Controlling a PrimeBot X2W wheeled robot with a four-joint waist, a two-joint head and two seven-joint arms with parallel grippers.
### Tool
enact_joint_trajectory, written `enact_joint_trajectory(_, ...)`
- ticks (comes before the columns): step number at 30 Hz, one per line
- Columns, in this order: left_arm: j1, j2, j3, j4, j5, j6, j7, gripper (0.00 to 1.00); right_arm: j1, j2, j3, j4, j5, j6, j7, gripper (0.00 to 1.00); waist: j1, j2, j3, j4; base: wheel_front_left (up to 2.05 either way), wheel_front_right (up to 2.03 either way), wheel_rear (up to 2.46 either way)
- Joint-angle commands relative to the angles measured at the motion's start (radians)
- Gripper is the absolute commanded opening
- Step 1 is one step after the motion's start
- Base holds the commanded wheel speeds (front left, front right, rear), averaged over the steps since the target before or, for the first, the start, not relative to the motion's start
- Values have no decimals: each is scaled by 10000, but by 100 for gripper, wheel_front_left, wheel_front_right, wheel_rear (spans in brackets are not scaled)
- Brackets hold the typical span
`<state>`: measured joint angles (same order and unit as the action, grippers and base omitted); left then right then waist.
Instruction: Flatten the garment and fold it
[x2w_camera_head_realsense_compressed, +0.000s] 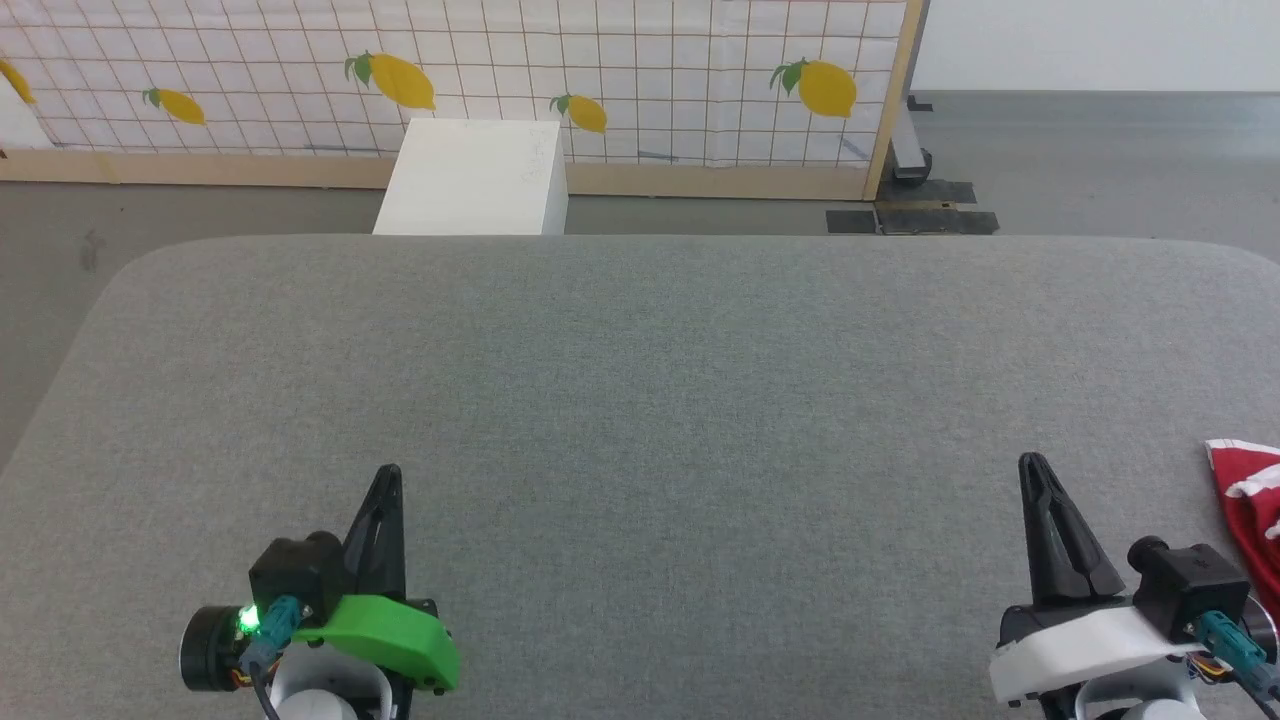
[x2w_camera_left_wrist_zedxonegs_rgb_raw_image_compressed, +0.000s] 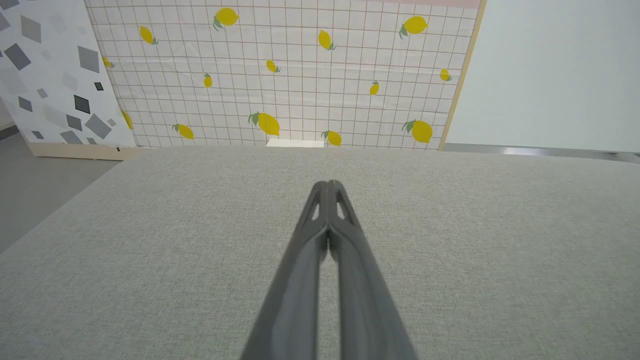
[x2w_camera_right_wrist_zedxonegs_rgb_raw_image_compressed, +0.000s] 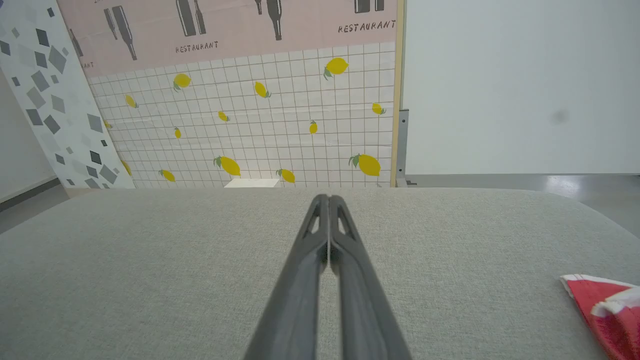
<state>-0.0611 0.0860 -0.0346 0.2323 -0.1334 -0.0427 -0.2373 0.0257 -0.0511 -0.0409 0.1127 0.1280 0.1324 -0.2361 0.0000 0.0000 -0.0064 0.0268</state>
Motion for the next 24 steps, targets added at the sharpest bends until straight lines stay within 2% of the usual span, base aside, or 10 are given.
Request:
enact_joint_trajectory(1,58,-37,31,-92,135,39,77,0,-26,1,20,-66,-94,-2,72,0,0,0,1,-3,0,0,0)
enact_joint_trajectory(24,172,-103,95,-549,381,119,547,0,-73,2,100,-283,-337,-5,541,0,0,0,14,-58,0,0,0)
